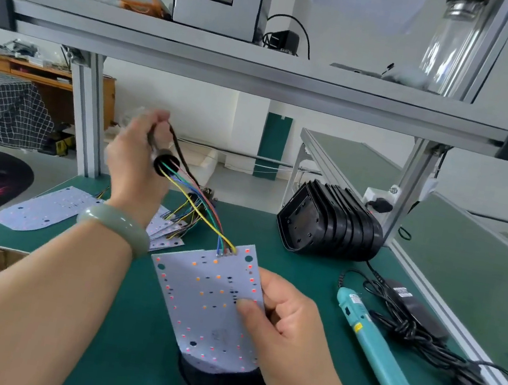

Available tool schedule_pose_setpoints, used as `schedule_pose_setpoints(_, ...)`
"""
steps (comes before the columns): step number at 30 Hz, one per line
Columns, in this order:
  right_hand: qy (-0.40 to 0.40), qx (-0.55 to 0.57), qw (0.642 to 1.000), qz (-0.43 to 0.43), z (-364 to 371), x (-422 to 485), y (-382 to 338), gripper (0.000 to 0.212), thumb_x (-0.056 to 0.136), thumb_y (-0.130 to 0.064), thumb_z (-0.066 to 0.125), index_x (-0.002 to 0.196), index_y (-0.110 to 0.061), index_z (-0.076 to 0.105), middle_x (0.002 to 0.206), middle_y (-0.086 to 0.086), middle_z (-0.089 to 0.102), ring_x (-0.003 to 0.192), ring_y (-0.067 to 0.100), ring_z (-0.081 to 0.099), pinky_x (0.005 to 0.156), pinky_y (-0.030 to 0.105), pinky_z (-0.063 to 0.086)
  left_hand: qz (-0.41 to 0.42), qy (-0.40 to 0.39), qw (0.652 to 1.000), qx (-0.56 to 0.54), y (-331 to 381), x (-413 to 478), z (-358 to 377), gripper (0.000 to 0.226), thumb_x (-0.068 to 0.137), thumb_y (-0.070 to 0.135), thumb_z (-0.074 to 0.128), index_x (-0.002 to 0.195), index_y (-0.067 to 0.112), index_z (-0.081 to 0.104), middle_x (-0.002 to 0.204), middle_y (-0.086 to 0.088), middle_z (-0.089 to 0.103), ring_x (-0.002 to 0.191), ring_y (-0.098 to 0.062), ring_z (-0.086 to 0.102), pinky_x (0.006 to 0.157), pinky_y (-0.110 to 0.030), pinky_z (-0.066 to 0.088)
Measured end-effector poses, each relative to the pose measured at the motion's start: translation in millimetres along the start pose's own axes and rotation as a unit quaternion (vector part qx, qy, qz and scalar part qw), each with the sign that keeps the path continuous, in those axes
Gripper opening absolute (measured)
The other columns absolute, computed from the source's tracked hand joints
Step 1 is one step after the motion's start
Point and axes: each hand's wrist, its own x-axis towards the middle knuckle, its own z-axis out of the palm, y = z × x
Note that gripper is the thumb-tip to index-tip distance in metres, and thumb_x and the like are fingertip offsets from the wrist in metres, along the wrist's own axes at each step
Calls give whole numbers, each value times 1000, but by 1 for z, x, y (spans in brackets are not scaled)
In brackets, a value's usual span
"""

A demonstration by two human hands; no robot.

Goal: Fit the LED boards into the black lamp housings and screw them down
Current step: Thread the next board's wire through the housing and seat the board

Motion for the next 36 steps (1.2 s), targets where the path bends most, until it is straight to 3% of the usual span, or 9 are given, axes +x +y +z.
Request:
schedule_pose_setpoints(5,118,123,985,31,3,3,-1,37,88,-2,55,96,-33,73,94,0,76,82,10,68,74,22,53,89,36,995,8,41,-6,-29,11,91,18,61,100,16,67,68,15,54,56,10,49,58,-7,38)
schedule_pose_setpoints(7,171,237,955,50,3,4,1,44,93,8,49,89,-26,76,91,3,75,80,12,69,71,24,54,113,-7,993,21,57,-25,-37,3,88,24,65,88,21,67,57,18,49,47,10,44,48,-5,30)
schedule_pose_setpoints(11,243,336,906,85,6,6,2,28,95,7,44,91,-9,66,89,8,75,76,16,68,65,26,56,92,-168,979,67,85,-66,-34,44,77,43,59,49,14,41,41,6,35,38,-7,32,37,-13,21)
schedule_pose_setpoints(15,289,257,917,103,11,4,5,25,96,7,44,96,-9,63,84,6,75,70,14,67,58,23,54,-82,-298,947,-90,90,-95,-18,53,66,56,63,56,8,43,42,11,23,37,-9,18,37,-15,16)
schedule_pose_setpoints(19,208,274,935,86,21,3,5,28,85,10,58,105,-10,57,86,4,73,77,13,66,66,25,53,-183,-367,898,-157,90,-116,5,37,69,52,62,56,20,49,41,9,36,38,-12,31,45,-21,26)
schedule_pose_setpoints(25,267,67,957,86,22,1,8,26,77,-6,70,62,-21,54,51,-12,44,51,6,33,46,18,30,-83,-448,882,-116,90,-127,8,26,73,44,64,70,18,59,51,8,50,48,-8,43,54,-18,37)
schedule_pose_setpoints(29,317,122,933,117,15,4,7,10,80,-14,76,76,-19,69,66,-11,69,56,6,60,53,22,48,-1,-353,930,99,58,-110,-23,27,88,15,56,104,36,62,68,21,58,58,4,51,57,-10,37)
schedule_pose_setpoints(33,339,235,896,167,-3,8,3,4,83,-17,73,81,-15,70,81,-1,76,74,17,72,65,31,58,-37,-427,789,439,8,-104,-52,63,88,10,48,137,48,35,126,2,34,117,-20,42,93,-31,43)
schedule_pose_setpoints(36,260,252,912,191,-6,5,1,29,69,-34,76,90,-16,71,90,0,76,83,20,73,71,36,59,-51,-374,829,412,-8,-107,-45,26,92,24,54,115,34,64,111,-4,34,112,-26,47,93,-29,40)
